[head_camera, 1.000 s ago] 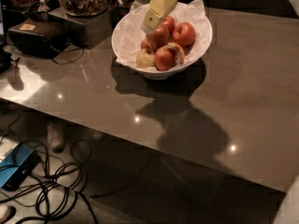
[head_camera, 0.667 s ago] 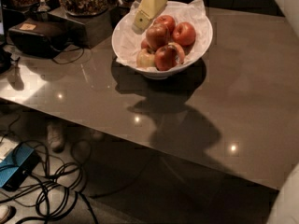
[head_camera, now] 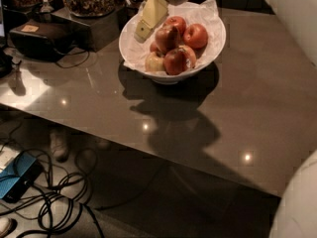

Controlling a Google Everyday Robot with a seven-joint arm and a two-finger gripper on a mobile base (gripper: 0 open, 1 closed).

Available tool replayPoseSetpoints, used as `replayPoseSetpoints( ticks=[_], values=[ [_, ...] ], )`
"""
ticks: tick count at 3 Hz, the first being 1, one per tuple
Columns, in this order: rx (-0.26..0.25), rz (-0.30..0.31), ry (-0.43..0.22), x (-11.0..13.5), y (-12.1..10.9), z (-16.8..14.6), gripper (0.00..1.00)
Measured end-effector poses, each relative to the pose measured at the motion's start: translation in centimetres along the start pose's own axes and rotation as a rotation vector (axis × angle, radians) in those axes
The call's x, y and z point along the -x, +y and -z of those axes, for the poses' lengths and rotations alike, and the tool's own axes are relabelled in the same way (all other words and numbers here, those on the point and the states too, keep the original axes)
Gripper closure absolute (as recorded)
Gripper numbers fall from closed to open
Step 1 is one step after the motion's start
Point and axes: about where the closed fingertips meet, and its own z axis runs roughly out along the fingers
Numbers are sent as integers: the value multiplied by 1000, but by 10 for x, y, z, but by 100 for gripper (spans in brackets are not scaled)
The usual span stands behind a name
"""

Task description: Pick apple from white bowl

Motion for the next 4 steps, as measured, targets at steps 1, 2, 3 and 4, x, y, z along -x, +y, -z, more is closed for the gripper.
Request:
replayPoseSetpoints(
  ticks=[1, 2, 3, 4],
  values=[
    [-11, -27, 26, -3, -7, -16, 10],
    [-19, -50, 55, -7, -16, -30, 9],
    [-24, -66, 77, -9, -24, -43, 8],
    [-23, -81, 99, -12, -30, -55, 8]
  ],
)
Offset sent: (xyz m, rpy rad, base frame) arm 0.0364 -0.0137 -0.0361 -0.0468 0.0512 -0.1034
